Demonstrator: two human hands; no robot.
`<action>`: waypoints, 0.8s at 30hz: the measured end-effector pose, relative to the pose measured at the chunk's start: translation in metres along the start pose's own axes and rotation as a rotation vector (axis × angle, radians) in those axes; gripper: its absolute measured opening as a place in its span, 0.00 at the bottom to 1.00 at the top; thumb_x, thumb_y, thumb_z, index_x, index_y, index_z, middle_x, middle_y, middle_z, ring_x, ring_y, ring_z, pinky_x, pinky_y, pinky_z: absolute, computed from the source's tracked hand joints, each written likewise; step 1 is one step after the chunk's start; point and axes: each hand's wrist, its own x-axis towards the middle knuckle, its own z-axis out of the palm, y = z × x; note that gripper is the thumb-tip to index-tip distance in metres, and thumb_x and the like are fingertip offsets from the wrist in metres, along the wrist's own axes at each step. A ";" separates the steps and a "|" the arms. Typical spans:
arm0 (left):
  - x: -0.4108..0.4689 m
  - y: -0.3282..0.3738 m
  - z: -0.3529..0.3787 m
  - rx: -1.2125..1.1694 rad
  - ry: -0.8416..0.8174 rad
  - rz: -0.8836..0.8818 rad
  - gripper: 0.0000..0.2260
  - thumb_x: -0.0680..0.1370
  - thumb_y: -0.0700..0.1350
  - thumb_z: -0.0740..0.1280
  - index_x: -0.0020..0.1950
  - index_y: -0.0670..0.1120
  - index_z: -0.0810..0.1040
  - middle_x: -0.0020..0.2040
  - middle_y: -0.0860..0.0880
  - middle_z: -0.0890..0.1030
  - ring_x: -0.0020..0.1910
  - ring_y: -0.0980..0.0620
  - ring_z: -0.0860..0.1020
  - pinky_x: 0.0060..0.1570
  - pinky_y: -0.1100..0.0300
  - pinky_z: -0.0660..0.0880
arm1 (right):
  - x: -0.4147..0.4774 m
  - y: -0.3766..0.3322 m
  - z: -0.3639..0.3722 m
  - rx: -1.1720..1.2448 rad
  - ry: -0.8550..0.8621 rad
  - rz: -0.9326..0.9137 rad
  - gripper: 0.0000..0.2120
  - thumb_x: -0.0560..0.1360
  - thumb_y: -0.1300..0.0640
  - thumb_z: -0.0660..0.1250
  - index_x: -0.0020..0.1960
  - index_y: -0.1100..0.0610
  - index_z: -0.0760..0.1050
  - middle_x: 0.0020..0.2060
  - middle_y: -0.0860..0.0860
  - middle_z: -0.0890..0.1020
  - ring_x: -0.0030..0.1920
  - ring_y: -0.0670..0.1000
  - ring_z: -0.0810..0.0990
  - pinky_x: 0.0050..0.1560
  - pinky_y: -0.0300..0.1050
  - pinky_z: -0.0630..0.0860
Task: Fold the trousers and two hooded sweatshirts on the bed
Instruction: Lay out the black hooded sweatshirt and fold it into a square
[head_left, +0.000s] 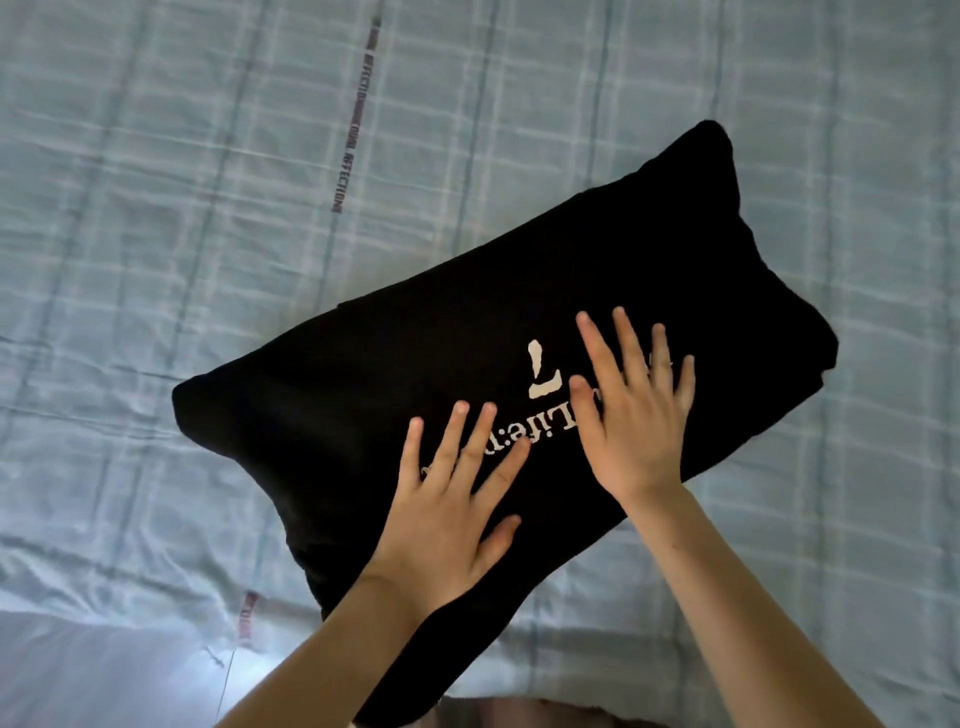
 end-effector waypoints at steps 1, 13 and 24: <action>-0.001 0.001 -0.013 -0.048 0.046 0.000 0.27 0.81 0.57 0.54 0.79 0.49 0.60 0.79 0.40 0.58 0.79 0.39 0.55 0.74 0.36 0.51 | 0.000 -0.005 -0.007 0.046 0.022 0.024 0.27 0.82 0.41 0.47 0.80 0.40 0.52 0.80 0.51 0.59 0.80 0.61 0.53 0.76 0.68 0.51; 0.058 -0.134 -0.008 -0.227 0.103 -0.150 0.27 0.82 0.57 0.46 0.81 0.52 0.53 0.80 0.46 0.55 0.79 0.43 0.54 0.75 0.39 0.52 | 0.005 -0.094 0.034 0.080 0.165 0.160 0.27 0.83 0.45 0.50 0.81 0.44 0.52 0.80 0.53 0.56 0.80 0.57 0.52 0.78 0.63 0.48; 0.012 -0.180 -0.017 -0.251 0.034 0.003 0.28 0.82 0.61 0.47 0.81 0.53 0.52 0.80 0.39 0.55 0.78 0.39 0.56 0.76 0.44 0.55 | -0.124 -0.198 0.057 0.235 0.176 0.468 0.28 0.83 0.47 0.50 0.81 0.50 0.52 0.80 0.54 0.55 0.81 0.54 0.50 0.79 0.58 0.49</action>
